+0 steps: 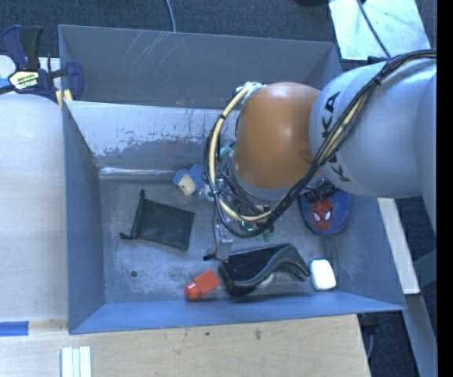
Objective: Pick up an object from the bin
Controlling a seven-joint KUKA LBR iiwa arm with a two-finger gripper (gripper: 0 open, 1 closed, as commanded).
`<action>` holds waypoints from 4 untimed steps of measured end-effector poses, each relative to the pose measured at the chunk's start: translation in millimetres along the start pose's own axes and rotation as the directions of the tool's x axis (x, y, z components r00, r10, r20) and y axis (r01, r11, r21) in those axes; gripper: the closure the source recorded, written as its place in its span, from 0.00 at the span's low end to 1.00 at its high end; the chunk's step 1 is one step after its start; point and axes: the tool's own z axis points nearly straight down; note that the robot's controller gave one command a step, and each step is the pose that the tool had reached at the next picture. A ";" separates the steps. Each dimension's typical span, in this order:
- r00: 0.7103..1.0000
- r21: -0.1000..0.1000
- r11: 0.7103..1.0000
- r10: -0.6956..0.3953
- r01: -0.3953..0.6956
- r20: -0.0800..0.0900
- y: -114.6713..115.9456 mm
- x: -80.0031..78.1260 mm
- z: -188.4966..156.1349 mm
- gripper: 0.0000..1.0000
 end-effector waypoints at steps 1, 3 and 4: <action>0.961 -0.001 0.961 -0.278 0.278 0.002 65.5 24.1 79.8 0.00; 0.970 0.000 0.970 -0.245 0.245 0.013 60.6 39.0 79.5 1.00; 0.966 0.002 0.966 -0.258 0.258 0.018 38.8 18.0 -66.7 1.00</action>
Offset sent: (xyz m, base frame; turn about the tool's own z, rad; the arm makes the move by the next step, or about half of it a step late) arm -0.0234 0.0641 -0.0780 -0.2790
